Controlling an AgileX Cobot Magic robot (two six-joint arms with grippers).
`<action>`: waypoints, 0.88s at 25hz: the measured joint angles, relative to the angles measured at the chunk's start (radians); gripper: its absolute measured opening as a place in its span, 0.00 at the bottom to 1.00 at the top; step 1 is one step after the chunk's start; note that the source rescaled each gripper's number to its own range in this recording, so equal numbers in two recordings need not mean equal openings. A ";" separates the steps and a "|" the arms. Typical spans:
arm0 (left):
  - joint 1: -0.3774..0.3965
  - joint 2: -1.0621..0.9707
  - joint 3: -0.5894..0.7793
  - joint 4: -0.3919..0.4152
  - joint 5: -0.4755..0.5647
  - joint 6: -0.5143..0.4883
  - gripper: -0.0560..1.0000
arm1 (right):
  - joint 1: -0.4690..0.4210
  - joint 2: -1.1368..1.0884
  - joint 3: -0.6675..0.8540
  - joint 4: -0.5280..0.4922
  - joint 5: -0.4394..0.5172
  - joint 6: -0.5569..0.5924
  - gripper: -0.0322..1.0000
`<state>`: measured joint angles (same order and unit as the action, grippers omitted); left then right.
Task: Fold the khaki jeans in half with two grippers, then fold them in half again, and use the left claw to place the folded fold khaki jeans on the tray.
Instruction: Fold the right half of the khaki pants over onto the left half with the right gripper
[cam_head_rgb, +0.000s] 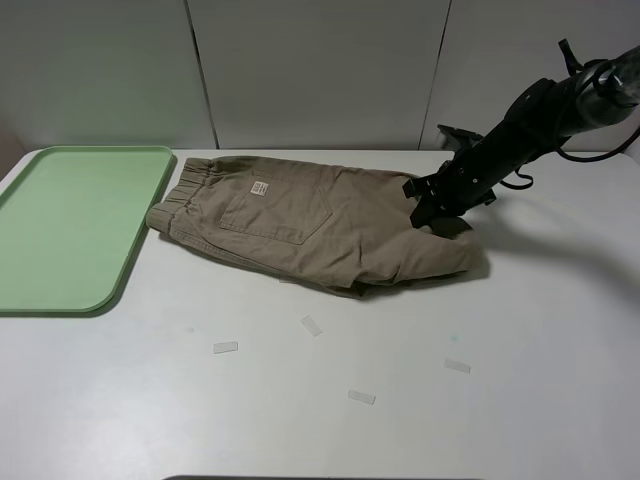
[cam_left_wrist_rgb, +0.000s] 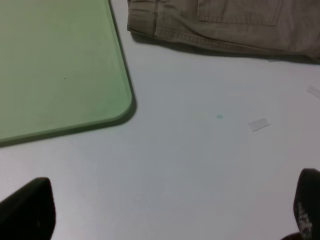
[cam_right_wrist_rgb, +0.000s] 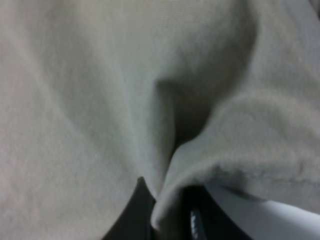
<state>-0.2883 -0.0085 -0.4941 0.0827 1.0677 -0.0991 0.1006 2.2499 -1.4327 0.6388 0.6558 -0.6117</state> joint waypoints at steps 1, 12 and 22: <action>0.000 0.000 0.000 0.000 0.000 0.000 0.99 | 0.000 0.000 0.000 -0.012 0.003 0.000 0.13; 0.000 0.000 0.000 0.000 -0.001 0.000 0.99 | -0.033 -0.062 0.015 -0.260 0.075 0.091 0.13; 0.000 0.000 0.000 0.000 -0.001 0.000 0.99 | -0.155 -0.204 0.128 -0.674 0.079 0.256 0.13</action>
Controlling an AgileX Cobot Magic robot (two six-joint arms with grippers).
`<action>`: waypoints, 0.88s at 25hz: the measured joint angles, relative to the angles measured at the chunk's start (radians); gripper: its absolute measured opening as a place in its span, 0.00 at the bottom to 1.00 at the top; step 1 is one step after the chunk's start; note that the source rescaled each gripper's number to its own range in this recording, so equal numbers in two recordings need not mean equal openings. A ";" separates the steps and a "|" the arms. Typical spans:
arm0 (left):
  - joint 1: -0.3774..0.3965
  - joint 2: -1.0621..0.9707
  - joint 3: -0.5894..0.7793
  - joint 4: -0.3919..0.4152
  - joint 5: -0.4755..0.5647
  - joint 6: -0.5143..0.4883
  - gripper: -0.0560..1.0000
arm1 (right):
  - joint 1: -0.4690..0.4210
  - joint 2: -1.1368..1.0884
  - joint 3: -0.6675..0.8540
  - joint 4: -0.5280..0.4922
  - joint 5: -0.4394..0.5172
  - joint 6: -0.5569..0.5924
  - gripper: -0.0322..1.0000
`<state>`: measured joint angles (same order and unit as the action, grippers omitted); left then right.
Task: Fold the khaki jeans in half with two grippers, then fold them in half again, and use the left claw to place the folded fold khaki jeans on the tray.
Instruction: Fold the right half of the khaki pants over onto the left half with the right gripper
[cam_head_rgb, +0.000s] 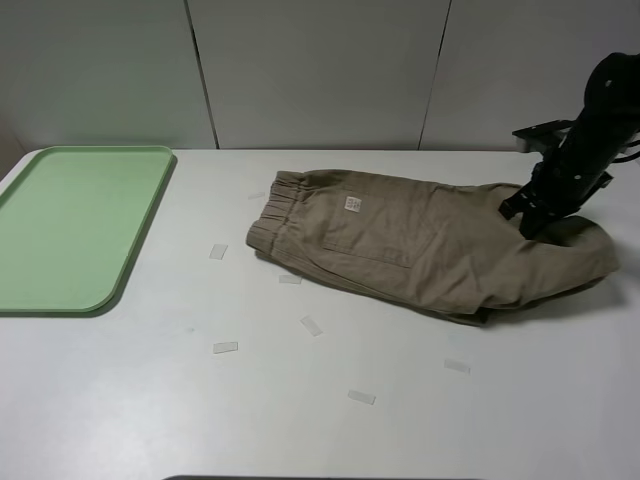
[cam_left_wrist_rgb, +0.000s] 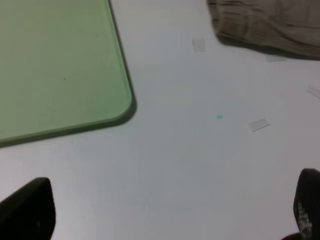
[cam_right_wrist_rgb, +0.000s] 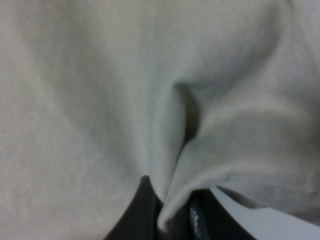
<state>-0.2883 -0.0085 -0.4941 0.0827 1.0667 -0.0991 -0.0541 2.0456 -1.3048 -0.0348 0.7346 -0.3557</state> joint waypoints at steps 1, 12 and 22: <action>0.000 0.000 0.000 0.000 0.000 0.000 0.99 | -0.009 -0.015 0.008 -0.035 0.000 0.009 0.13; 0.000 0.000 0.000 0.000 0.000 0.000 0.99 | 0.084 -0.123 0.020 -0.228 0.021 0.106 0.13; 0.000 0.000 0.000 0.001 0.000 0.000 0.99 | 0.293 -0.123 -0.021 -0.170 0.026 0.225 0.13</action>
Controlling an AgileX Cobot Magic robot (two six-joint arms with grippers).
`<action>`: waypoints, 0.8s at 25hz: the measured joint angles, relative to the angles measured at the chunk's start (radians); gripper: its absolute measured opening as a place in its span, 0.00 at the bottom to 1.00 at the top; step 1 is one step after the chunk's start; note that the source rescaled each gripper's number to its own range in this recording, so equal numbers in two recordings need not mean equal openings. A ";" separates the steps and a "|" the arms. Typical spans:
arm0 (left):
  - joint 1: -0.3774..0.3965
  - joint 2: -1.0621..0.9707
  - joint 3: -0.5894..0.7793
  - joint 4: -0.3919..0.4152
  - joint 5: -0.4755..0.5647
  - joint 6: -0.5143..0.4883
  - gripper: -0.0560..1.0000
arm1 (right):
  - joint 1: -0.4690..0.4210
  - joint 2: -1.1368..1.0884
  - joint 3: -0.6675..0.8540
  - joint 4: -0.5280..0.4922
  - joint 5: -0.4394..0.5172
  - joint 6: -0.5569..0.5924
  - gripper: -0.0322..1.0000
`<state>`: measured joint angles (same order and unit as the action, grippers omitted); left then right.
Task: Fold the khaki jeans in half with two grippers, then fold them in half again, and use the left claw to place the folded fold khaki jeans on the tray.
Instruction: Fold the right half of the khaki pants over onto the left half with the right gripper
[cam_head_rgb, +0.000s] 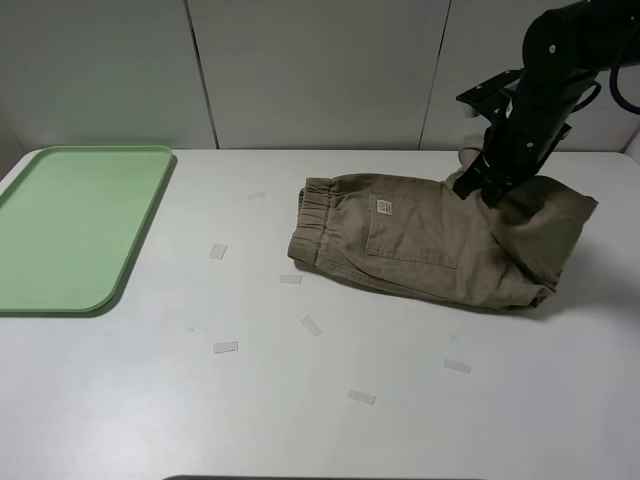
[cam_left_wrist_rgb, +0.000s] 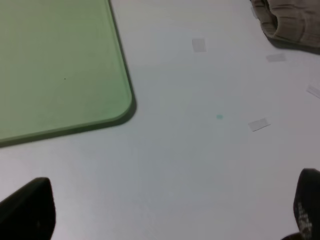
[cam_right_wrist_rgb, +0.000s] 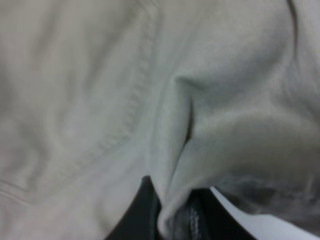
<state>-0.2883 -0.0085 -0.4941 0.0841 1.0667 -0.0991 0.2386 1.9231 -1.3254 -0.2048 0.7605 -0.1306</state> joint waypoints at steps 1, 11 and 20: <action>0.000 0.000 0.000 0.005 0.000 0.000 0.99 | 0.021 0.000 -0.014 0.006 -0.003 0.016 0.13; 0.000 0.000 0.000 0.123 0.000 0.000 0.99 | 0.115 0.003 -0.057 0.069 -0.049 0.079 0.13; 0.000 0.000 0.000 0.128 0.001 0.000 0.99 | 0.176 0.004 -0.057 0.076 -0.048 0.111 0.13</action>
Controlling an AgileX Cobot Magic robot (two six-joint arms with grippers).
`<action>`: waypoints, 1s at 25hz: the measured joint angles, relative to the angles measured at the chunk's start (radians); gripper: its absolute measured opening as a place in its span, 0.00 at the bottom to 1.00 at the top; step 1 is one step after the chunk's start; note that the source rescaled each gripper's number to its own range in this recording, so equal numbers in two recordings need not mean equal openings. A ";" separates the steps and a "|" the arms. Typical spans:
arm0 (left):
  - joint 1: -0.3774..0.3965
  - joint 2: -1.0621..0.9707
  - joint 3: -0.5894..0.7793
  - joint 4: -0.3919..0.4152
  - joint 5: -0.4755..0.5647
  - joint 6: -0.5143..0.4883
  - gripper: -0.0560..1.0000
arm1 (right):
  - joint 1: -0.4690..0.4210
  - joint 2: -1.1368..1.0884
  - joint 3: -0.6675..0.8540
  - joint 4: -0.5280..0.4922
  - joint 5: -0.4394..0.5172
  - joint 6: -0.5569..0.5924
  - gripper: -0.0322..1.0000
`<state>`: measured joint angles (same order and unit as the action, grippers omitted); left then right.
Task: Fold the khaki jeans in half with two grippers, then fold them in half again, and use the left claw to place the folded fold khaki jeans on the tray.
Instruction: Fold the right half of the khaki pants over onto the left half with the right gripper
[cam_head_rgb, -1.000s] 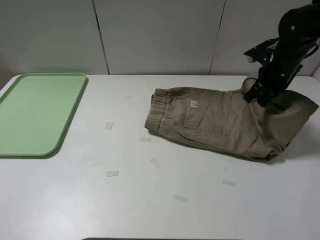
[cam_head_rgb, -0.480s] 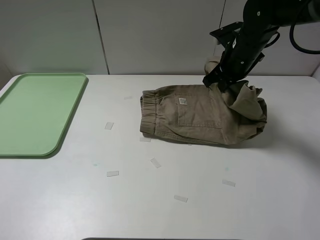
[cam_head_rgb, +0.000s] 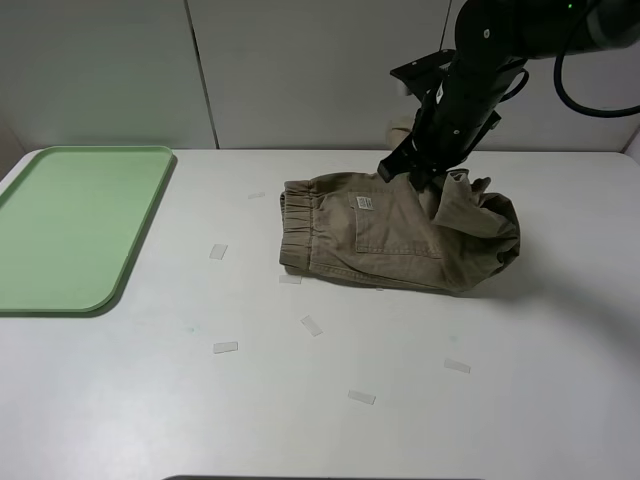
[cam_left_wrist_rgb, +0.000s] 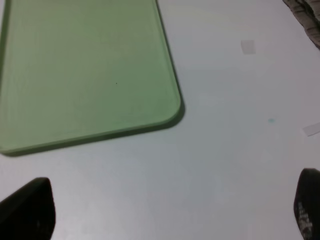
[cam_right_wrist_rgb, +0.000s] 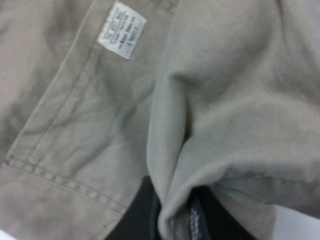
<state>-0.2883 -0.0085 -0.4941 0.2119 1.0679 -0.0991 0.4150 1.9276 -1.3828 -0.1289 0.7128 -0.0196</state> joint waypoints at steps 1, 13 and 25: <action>0.000 0.000 0.000 0.000 0.000 0.000 0.99 | 0.000 0.000 0.000 0.000 0.000 0.001 0.13; 0.000 0.000 0.000 0.018 -0.001 0.000 0.99 | 0.042 0.000 0.000 0.164 -0.114 0.011 0.13; 0.000 0.000 0.000 0.029 -0.001 0.000 0.99 | 0.051 0.000 0.000 0.211 -0.158 0.020 0.19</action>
<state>-0.2883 -0.0085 -0.4941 0.2413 1.0670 -0.0991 0.4664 1.9276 -1.3828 0.0817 0.5546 0.0000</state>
